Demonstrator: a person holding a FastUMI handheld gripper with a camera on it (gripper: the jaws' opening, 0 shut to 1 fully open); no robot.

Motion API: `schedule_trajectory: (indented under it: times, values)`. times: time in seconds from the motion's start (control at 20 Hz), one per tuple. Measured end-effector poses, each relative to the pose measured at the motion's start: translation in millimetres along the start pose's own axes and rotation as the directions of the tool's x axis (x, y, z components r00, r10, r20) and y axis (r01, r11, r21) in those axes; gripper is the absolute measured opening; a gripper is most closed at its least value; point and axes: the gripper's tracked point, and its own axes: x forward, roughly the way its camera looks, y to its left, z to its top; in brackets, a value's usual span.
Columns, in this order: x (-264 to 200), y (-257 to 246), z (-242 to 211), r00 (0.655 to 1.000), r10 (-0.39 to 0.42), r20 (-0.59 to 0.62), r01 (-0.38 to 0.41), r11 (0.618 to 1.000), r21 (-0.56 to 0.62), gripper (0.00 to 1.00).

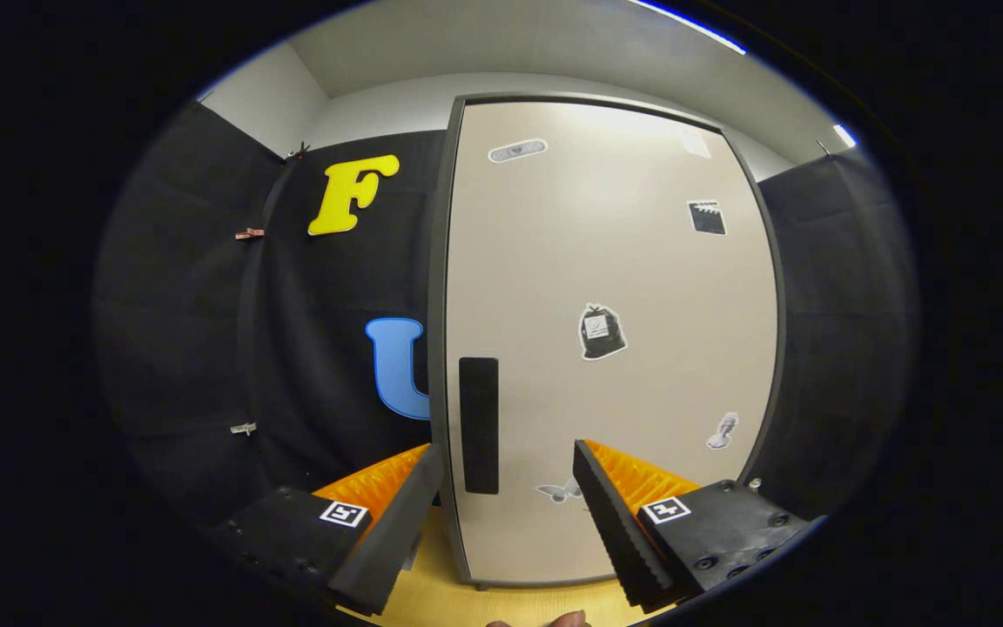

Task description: Open the shoe cabinet door, grab the shoes and put them into the shoe cabinet, then close the shoe cabinet door.

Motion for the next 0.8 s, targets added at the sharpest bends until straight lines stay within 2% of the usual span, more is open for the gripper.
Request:
schedule_trajectory:
  times: [0.15, 0.35, 0.4, 0.55, 0.65, 0.8]
  values:
    - [31.8, 7.8, -13.6, 1.000, -0.013, -0.019, 0.013, 1.000, 0.009, 0.96]
    - [62.7, 12.3, -7.2, 1.000, -0.024, -0.005, 0.024, 0.999, 0.036, 0.70]
    - [66.4, 11.4, -5.6, 0.999, -0.032, -0.009, 0.032, 0.999, 0.032, 0.68]
    - [69.5, 20.2, -9.8, 1.000, -0.019, -0.021, 0.019, 1.000, 0.024, 0.50]
    - [51.5, 16.9, -13.8, 0.998, -0.034, -0.051, 0.034, 0.999, -0.002, 0.50]
    - [68.1, 21.5, -20.9, 0.998, 0.004, -0.062, -0.004, 1.000, 0.000, 0.27]
